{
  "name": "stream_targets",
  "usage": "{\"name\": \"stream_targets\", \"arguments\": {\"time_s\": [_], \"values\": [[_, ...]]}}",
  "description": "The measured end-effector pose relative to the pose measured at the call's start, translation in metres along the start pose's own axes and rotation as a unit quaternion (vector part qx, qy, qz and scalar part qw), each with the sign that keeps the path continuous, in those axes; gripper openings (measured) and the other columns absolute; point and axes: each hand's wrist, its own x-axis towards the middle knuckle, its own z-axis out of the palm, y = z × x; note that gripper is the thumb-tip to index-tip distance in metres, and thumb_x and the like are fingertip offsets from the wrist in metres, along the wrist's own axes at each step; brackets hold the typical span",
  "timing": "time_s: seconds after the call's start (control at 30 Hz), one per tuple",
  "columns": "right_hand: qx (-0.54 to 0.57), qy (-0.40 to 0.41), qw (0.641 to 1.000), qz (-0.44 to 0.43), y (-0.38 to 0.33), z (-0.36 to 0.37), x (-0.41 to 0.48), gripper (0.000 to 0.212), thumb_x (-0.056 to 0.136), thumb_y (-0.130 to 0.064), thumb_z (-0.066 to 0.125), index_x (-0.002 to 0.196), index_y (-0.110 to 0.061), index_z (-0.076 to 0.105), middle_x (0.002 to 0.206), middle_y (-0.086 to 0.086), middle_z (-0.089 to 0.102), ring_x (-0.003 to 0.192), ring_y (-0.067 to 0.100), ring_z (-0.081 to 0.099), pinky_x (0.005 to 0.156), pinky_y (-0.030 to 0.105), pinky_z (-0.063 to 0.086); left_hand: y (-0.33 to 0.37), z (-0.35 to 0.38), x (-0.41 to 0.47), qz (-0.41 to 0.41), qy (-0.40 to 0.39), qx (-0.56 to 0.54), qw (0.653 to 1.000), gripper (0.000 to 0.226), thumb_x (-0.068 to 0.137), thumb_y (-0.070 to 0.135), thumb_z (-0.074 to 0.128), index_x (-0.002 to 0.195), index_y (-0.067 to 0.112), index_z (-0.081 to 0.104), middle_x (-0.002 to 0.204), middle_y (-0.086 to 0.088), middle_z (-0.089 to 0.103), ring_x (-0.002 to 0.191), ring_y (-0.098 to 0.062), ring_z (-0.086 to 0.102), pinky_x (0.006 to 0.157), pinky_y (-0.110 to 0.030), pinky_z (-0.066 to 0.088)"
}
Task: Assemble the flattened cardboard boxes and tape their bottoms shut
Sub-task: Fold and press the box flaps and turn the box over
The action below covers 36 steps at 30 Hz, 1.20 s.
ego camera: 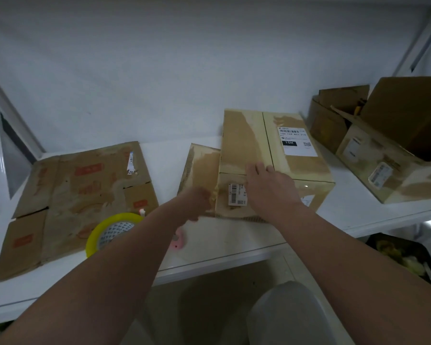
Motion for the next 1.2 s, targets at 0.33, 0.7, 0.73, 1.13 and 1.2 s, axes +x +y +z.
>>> {"name": "stream_targets", "arguments": {"time_s": [0.33,0.7,0.73,1.13,1.2], "values": [[-0.002,-0.004,1.000,-0.027,0.005,-0.001,0.004,0.026,0.097,-0.019,0.037,0.121,-0.009,0.041,0.111,0.008,0.052,0.091,0.024,0.054,0.058,0.033,0.030,0.037,-0.022,0.014,0.270,0.097,0.312,0.906,0.070,0.087,0.021,0.068,0.146,0.034,0.034,0.127,-0.003,0.059,0.112,-0.020,0.056,0.094,-0.029,0.042],[0.003,0.003,0.999,-0.043,0.008,-0.002,0.007,0.025,0.098,-0.021,0.036,0.119,-0.012,0.046,0.107,0.006,0.054,0.089,0.025,0.057,0.059,0.034,0.032,0.044,-0.018,0.016,0.319,0.189,0.508,0.777,0.059,0.096,0.053,0.040,0.148,0.031,0.023,0.120,0.000,0.052,0.111,-0.020,0.052,0.071,-0.030,0.038],[0.003,0.004,0.999,-0.046,0.008,-0.003,0.007,0.025,0.098,-0.021,0.036,0.119,-0.013,0.047,0.107,0.006,0.054,0.088,0.025,0.057,0.059,0.034,0.032,0.044,-0.016,0.014,0.325,0.200,0.521,0.764,0.056,0.098,0.051,0.037,0.148,0.029,0.024,0.121,0.000,0.052,0.111,-0.021,0.051,0.069,-0.030,0.035],[0.015,0.028,0.999,-0.002,0.045,-0.014,-0.013,0.030,0.093,-0.025,0.054,0.119,-0.017,0.041,0.094,0.001,0.062,0.081,0.026,0.064,0.057,0.029,0.038,0.056,-0.009,0.006,0.357,0.218,0.517,0.746,0.027,0.098,0.030,0.040,0.118,0.018,0.053,0.115,0.001,0.051,0.111,-0.018,0.044,0.090,-0.031,0.038],[0.015,0.040,0.999,-0.001,0.050,-0.014,-0.019,0.027,0.094,-0.028,0.052,0.116,-0.014,0.044,0.093,0.003,0.062,0.080,0.027,0.063,0.057,0.028,0.036,0.062,-0.002,0.003,0.365,0.206,0.494,0.762,0.025,0.094,0.018,0.046,0.116,0.016,0.055,0.111,0.000,0.053,0.108,-0.018,0.047,0.085,-0.030,0.041]]}}
